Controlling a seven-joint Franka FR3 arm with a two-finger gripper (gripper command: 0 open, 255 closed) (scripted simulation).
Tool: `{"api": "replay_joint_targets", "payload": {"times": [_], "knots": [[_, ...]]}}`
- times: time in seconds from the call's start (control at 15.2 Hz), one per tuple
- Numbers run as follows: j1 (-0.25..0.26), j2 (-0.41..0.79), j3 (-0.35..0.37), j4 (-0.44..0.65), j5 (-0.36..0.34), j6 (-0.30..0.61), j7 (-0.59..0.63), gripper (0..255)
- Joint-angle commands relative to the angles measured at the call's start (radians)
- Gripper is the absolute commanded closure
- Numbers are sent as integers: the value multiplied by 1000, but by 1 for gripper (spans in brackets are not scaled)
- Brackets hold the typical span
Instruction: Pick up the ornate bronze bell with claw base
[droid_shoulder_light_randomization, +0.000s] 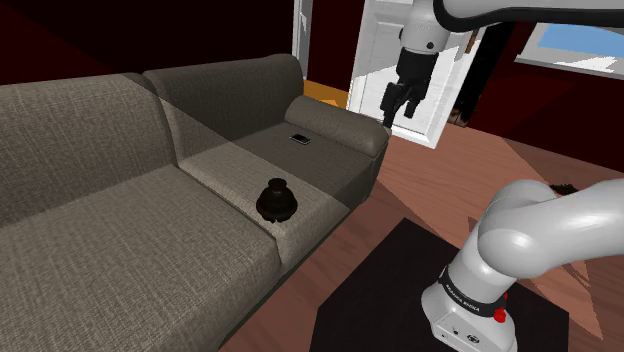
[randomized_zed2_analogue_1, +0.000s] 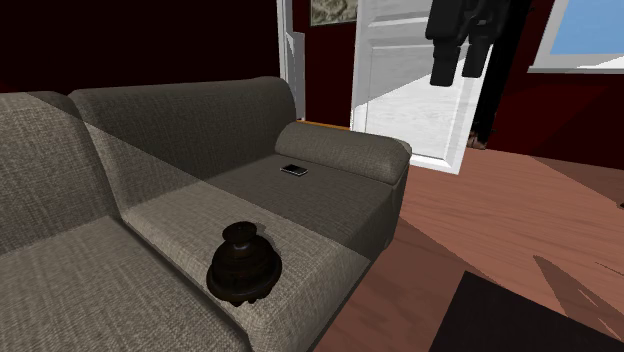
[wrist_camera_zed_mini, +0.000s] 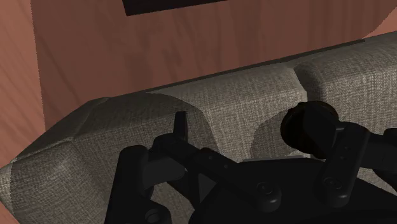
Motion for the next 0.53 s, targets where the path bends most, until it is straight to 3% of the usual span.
{"api": "replay_joint_targets", "payload": {"times": [0.0,0.46], "knots": [[0,0,0,0,0,0,0,0],[37,185,65,-20,56,190,98,0]]}}
